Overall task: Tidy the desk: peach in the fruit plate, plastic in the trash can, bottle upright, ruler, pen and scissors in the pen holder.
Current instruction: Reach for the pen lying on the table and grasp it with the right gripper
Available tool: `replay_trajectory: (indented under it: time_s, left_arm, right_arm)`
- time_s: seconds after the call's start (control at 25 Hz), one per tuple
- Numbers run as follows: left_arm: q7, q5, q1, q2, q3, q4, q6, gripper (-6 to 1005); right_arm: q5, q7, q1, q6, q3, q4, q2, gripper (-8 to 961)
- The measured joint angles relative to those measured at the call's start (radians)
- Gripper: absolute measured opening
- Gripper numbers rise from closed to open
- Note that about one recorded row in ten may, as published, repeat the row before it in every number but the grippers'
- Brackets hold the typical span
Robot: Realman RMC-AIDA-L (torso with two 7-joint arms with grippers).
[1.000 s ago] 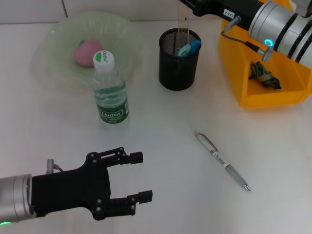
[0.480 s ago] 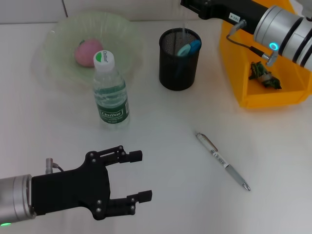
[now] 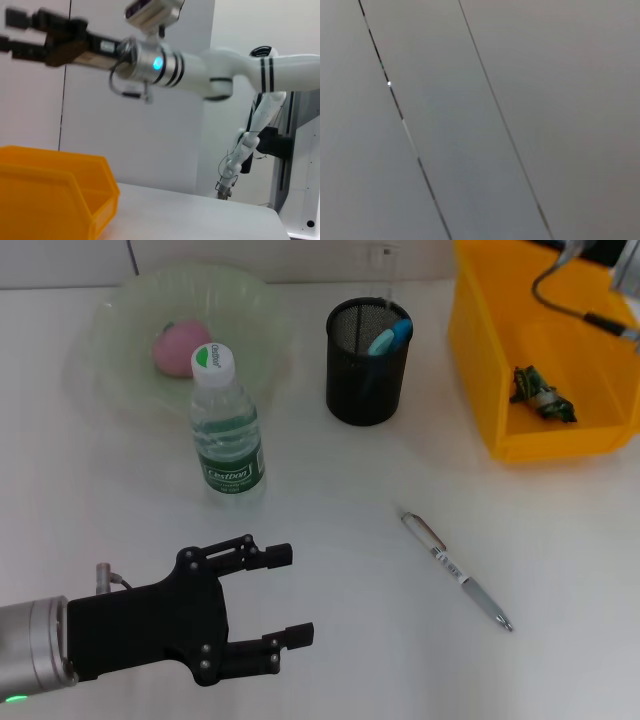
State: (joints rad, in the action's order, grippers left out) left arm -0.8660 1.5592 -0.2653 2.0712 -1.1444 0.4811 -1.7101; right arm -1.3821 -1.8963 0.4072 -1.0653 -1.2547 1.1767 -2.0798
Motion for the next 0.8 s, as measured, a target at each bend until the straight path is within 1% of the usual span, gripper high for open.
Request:
replay_trajectory:
  time_s: [0.04,0.08,0.12,0.24,0.28,0.36,0.48,0.56,0.68,0.8]
  left_arm:
    - [0.004,0.000,0.000,0.000,0.000,0.000,0.001,766]
    - [0.009,0.000,0.001,0.001,0.000,-0.001,0.001,766]
    - [0.017,-0.001,0.001,0.001,0.000,-0.002,0.002,766]
    - [0.044,-0.010,0.001,0.002,0.000,-0.017,0.004,766]
    - [0.060,-0.014,0.000,0.003,0.000,-0.028,0.005,766]
    - [0.075,-0.015,-0.003,0.002,-0.001,-0.034,0.006,766]
    - [0.077,-0.014,-0.010,0.000,-0.007,-0.034,0.007,766]
    - [0.077,-0.014,-0.014,-0.001,-0.007,-0.035,0.009,766]
    - [0.072,-0.015,-0.016,-0.001,-0.002,-0.037,0.025,766]
    - [0.064,-0.015,-0.018,-0.001,-0.001,-0.038,0.036,772]
  right_arm:
    - [-0.113,-0.151,-0.013,-0.035,0.013,0.094,-0.001,738]
    - [-0.259,-0.307,-0.017,-0.090,0.031,0.201,-0.003,738]
    - [-0.391,-0.427,-0.012,-0.155,0.044,0.282,-0.003,738]
    - [-0.661,-0.659,0.017,-0.335,0.058,0.461,-0.004,738]
    - [-0.745,-0.730,0.037,-0.408,0.058,0.520,-0.004,738]
    - [-0.854,-0.838,0.078,-0.533,0.057,0.587,-0.002,738]
    - [-1.006,-0.970,0.170,-0.725,0.052,0.635,0.001,737]
    - [-1.078,-1.027,0.222,-0.814,0.040,0.640,0.001,737]
    - [-1.154,-1.057,0.262,-0.853,-0.015,0.617,-0.003,737]
    - [-1.195,-1.059,0.286,-0.845,-0.065,0.538,-0.006,737]
